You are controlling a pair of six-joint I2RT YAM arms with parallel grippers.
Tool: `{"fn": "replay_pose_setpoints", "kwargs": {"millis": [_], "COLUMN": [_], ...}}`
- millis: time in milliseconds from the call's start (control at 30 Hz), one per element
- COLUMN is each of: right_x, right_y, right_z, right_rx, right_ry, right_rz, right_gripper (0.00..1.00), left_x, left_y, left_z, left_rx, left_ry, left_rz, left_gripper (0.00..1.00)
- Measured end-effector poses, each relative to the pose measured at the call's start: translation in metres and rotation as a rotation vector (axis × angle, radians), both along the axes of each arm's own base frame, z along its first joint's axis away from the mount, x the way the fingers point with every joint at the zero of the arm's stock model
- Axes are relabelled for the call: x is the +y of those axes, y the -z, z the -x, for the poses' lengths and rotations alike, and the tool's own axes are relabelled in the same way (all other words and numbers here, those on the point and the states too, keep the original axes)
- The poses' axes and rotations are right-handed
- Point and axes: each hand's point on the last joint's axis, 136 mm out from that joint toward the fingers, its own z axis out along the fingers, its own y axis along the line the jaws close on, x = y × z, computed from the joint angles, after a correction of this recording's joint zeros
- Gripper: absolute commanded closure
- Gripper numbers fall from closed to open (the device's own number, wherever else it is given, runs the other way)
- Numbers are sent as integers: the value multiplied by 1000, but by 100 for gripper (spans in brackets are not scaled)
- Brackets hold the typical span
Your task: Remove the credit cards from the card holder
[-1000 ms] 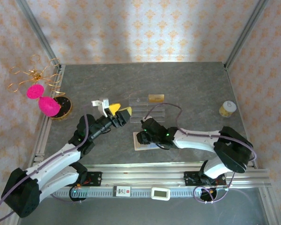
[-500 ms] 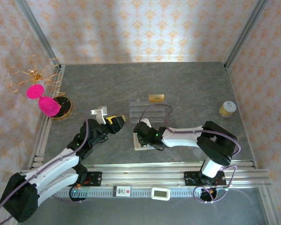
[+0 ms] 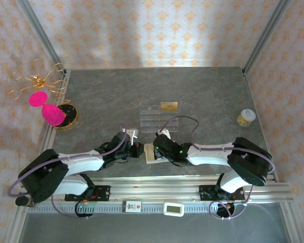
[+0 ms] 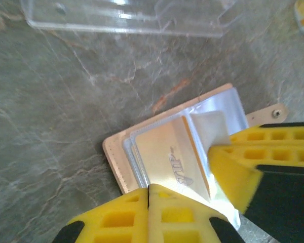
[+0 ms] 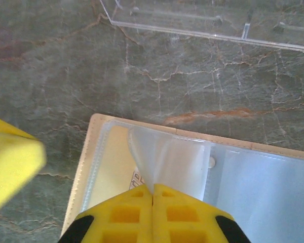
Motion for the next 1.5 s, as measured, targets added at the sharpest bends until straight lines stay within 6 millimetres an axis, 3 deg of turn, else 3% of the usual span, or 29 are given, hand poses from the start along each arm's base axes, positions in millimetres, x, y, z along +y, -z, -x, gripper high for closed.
{"fn": "replay_pose_setpoints", "kwargs": {"millis": [100, 200, 300, 433, 533, 733, 833, 967, 1200, 1333, 1500], "right_x": [-4, -16, -32, -52, -66, -85, -88, -81, -33, -19, -12], "right_y": [-1, -4, -13, -30, -44, -61, -68, -67, -38, -22, -5], "right_z": [1, 2, 2, -3, -5, -9, -10, -12, -4, -2, 3], "right_rx": [2, -7, -35, -76, -103, -127, -125, -86, 70, 130, 194], "right_ry": [29, 76, 133, 216, 269, 330, 333, 279, 75, 26, 0], "right_rz": [-29, -46, -78, -142, -185, -217, -245, -272, -214, -194, -171], "right_gripper": [75, 65, 63, 60, 60, 59, 62, 62, 61, 67, 73], "left_x": [-14, -31, -51, -79, -97, -125, -120, -89, -34, -24, -23], "left_y": [0, -7, -13, -4, 5, 7, 1, -16, -31, -26, -6], "left_z": [0, -1, -1, 2, 6, 6, 6, 0, -3, -1, 1], "left_rx": [14, 1, -5, 34, 65, 88, 77, 35, -61, -67, -26], "left_ry": [36, 77, 130, 208, 263, 335, 324, 245, 91, 69, 74], "left_rz": [-2, 4, 15, 7, -2, 8, 13, 25, -18, -39, -82], "left_gripper": [100, 100, 100, 100, 91, 84, 79, 74, 71, 71, 70]}}
